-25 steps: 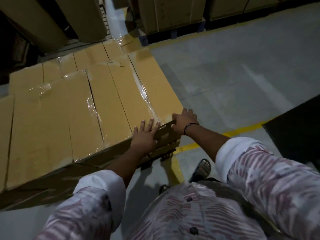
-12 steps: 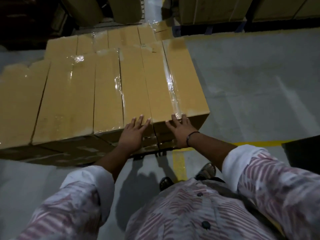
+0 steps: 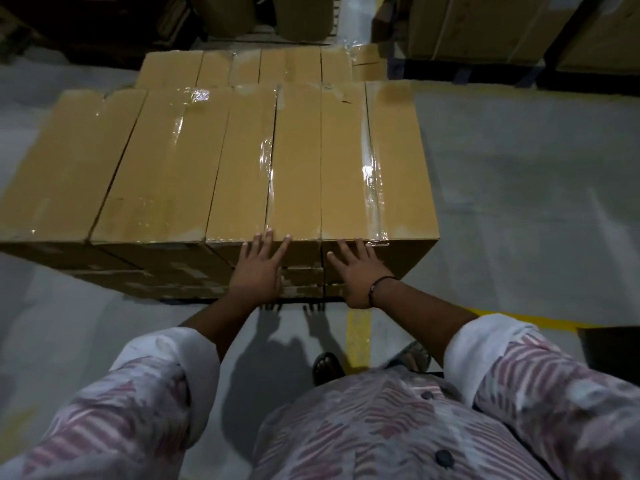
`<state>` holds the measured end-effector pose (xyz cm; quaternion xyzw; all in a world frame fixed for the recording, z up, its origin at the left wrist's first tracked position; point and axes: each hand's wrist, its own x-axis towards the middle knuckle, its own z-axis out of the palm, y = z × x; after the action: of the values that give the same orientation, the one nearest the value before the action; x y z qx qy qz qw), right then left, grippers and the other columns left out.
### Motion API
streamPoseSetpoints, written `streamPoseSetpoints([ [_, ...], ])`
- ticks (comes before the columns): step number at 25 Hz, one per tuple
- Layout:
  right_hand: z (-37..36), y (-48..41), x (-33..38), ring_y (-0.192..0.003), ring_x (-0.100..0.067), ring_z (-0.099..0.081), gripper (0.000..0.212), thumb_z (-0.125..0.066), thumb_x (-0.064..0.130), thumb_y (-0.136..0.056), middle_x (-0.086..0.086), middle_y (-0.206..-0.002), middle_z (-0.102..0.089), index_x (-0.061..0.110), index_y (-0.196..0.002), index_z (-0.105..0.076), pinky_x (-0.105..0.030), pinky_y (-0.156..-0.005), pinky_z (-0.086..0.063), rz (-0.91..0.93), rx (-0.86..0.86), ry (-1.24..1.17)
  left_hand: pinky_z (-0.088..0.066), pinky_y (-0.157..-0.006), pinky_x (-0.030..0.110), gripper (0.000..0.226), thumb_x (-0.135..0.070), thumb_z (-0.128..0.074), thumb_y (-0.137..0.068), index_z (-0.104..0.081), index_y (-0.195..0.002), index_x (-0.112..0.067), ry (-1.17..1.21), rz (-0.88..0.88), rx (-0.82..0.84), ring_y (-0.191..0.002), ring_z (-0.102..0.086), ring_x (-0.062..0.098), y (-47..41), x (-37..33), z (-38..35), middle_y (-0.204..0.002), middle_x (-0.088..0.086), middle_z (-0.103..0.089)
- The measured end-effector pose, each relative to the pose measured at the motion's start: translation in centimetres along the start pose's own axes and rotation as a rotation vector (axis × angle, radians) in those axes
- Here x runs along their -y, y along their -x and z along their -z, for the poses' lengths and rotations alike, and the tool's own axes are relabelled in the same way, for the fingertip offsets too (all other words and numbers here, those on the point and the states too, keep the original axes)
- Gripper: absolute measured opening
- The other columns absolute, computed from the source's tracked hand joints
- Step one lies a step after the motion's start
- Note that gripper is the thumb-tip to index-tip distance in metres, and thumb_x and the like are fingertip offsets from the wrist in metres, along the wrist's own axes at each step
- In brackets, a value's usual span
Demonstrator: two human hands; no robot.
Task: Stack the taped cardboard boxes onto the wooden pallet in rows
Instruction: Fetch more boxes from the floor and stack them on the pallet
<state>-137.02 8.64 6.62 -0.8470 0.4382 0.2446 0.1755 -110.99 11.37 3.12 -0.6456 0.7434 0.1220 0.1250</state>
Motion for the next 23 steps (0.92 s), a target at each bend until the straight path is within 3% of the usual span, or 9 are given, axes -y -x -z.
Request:
streamPoseSetpoints([
  [2, 0.7, -0.1, -0.7, -0.153, -0.044, 0.004, 0.091, -0.057, 0.040, -0.096, -0.011, -0.169, 0.010, 0.022, -0.162, 0.002, -0.055, -0.125, -0.003, 0.034, -0.041, 0.008, -0.004, -0.127, 0.056, 0.096, -0.045, -0.053, -0.101, 0.022, -0.158, -0.036, -0.003, 0.008, 0.009, -0.156, 0.009, 0.037, -0.3, -0.3, 0.6, -0.169, 0.013, 0.015],
  [5, 0.9, 0.3, -2.6, -0.151, -0.034, -0.018, 0.086, -0.056, 0.040, -0.096, -0.012, -0.167, -0.014, 0.017, -0.161, -0.006, -0.048, -0.124, -0.014, -0.014, -0.239, -0.106, -0.003, -0.127, 0.053, 0.092, -0.045, -0.051, -0.102, 0.020, -0.158, -0.034, -0.006, 0.012, 0.018, -0.157, 0.006, 0.038, -0.4, -1.1, 1.2, -0.170, 0.014, 0.011],
  [7, -0.4, 1.1, -4.2, -0.153, -0.037, -0.008, 0.095, -0.059, 0.046, -0.094, -0.015, -0.168, -0.004, 0.015, -0.161, 0.000, -0.049, -0.125, -0.011, -0.147, -0.262, -0.144, -0.004, -0.127, 0.054, 0.091, -0.048, -0.051, -0.102, 0.018, -0.159, -0.033, 0.000, -0.057, 0.021, -0.157, 0.006, 0.036, -0.7, -2.8, 1.8, -0.170, 0.011, 0.013],
  [10, -2.6, 2.5, -6.4, -0.153, -0.036, 0.017, 0.121, -0.067, 0.058, -0.084, -0.010, -0.166, 0.024, 0.019, -0.158, 0.019, -0.051, -0.126, -0.001, -0.194, -0.064, -0.116, -0.002, -0.127, 0.057, 0.094, -0.053, -0.053, -0.099, 0.014, -0.162, -0.032, -0.006, -0.144, 0.060, -0.156, 0.011, 0.038, -1.8, -7.3, 1.8, -0.169, 0.010, 0.018],
  [13, -0.6, 1.6, -7.3, -0.155, -0.033, 0.009, 0.112, -0.064, 0.057, -0.086, -0.006, -0.168, 0.015, 0.020, -0.161, 0.010, -0.051, -0.125, -0.006, -0.172, -0.021, -0.169, -0.004, -0.127, 0.056, 0.099, -0.057, -0.055, -0.097, 0.012, -0.163, -0.026, 0.018, -0.082, 0.057, -0.156, 0.009, 0.042, -2.8, -10.3, 2.0, -0.170, 0.013, 0.016],
  [15, 0.4, 1.0, -7.0, -0.153, -0.032, -0.010, 0.090, -0.060, 0.052, -0.090, -0.010, -0.167, -0.008, 0.017, -0.158, -0.013, -0.051, -0.121, -0.021, -0.183, -0.147, -0.164, -0.005, -0.127, 0.055, 0.100, -0.057, -0.055, -0.097, 0.011, -0.163, -0.024, 0.001, -0.096, 0.052, -0.156, 0.009, 0.041, -3.3, -10.3, 2.1, -0.170, 0.015, 0.015],
  [16, 0.2, 0.8, -6.7, -0.152, -0.032, -0.011, 0.084, -0.058, 0.051, -0.092, -0.011, -0.167, -0.011, 0.015, -0.157, -0.017, -0.050, -0.120, -0.023, -0.193, -0.193, -0.149, -0.004, -0.127, 0.054, 0.100, -0.057, -0.055, -0.097, 0.012, -0.163, -0.023, -0.007, -0.109, 0.051, -0.156, 0.009, 0.040, -3.4, -10.1, 2.1, -0.169, 0.015, 0.016],
  [20, -2.2, 0.7, -6.0, -0.154, -0.033, 0.015, 0.103, -0.044, 0.066, -0.094, -0.013, -0.167, 0.019, 0.011, -0.160, 0.012, -0.053, -0.125, 0.000, -0.229, -0.100, -0.113, -0.003, -0.127, 0.056, 0.107, -0.063, -0.053, -0.095, 0.019, -0.161, -0.022, -0.001, -0.146, 0.059, -0.155, 0.016, 0.040, -3.7, -9.6, 1.6, -0.166, 0.018, 0.024],
  [23, -2.5, -0.2, -6.1, -0.154, -0.033, 0.017, 0.097, -0.023, 0.073, -0.096, -0.016, -0.166, 0.019, 0.008, -0.159, 0.013, -0.052, -0.125, 0.003, -0.227, -0.138, -0.136, 0.000, -0.126, 0.056, 0.104, -0.072, -0.041, -0.095, 0.022, -0.160, -0.022, 0.034, -0.128, 0.046, -0.153, 0.022, 0.041, -4.4, -10.3, 1.3, -0.164, 0.019, 0.028],
])
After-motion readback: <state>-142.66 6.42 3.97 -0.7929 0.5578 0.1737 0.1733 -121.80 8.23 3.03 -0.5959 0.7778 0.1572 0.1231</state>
